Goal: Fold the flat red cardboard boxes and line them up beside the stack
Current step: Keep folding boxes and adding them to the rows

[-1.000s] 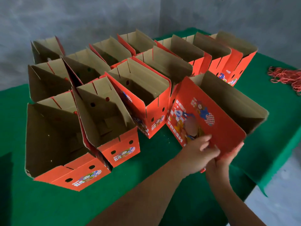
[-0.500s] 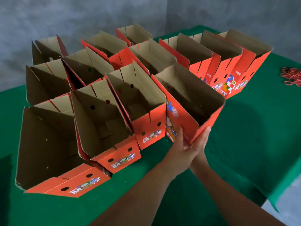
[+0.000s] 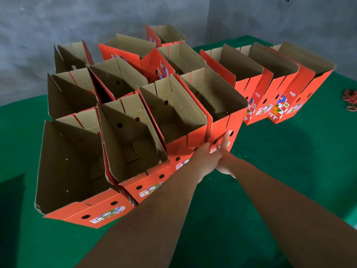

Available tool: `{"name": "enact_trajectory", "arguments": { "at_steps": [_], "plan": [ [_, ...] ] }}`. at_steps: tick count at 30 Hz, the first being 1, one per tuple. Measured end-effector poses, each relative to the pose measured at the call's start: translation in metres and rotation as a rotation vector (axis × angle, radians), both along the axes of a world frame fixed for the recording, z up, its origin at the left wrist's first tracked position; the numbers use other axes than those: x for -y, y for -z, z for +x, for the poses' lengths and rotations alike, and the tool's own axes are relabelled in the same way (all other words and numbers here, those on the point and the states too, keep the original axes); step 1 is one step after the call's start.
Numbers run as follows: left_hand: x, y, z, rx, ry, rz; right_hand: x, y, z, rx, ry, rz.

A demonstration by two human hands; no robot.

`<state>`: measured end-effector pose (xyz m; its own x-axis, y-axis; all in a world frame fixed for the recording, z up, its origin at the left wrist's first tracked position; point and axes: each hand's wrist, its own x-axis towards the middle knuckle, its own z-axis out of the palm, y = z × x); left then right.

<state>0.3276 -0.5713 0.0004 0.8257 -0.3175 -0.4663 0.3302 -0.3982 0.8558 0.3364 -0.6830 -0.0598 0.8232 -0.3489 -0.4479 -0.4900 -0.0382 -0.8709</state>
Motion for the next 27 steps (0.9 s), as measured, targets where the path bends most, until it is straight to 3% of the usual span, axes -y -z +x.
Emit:
{"name": "enact_trajectory", "arguments": {
  "at_steps": [3, 6, 8, 11, 17, 20, 25, 27],
  "plan": [
    [-0.008, 0.007, -0.014, 0.032, -0.023, -0.041, -0.003, -0.005, -0.004, -0.069, 0.054, 0.026],
    [-0.023, 0.012, -0.038, 0.114, -0.121, -0.148, -0.040, -0.010, -0.048, 0.145, 0.148, -0.003],
    [-0.039, 0.011, -0.061, 0.132, -0.207, -0.197, -0.075, -0.015, -0.076, 0.197, 0.233, 0.257],
    [-0.079, 0.009, -0.095, 0.157, -0.315, -0.195, -0.132, -0.023, -0.109, 0.292, 0.042, 0.349],
    [-0.189, 0.008, -0.165, 0.285, -0.603, -0.306, -0.239, -0.031, -0.170, 0.464, -0.324, 0.003],
    [-0.246, 0.010, -0.202, 0.322, -0.759, -0.324, -0.297, -0.029, -0.198, 0.515, -0.514, -0.055],
    [-0.348, 0.018, -0.266, 0.363, -0.919, -0.276, -0.398, -0.022, -0.239, 0.274, -0.545, 0.090],
    [-0.398, 0.026, -0.287, 0.426, -0.987, -0.133, -0.436, -0.017, -0.259, 0.212, -0.623, 0.078]
  ]
}}
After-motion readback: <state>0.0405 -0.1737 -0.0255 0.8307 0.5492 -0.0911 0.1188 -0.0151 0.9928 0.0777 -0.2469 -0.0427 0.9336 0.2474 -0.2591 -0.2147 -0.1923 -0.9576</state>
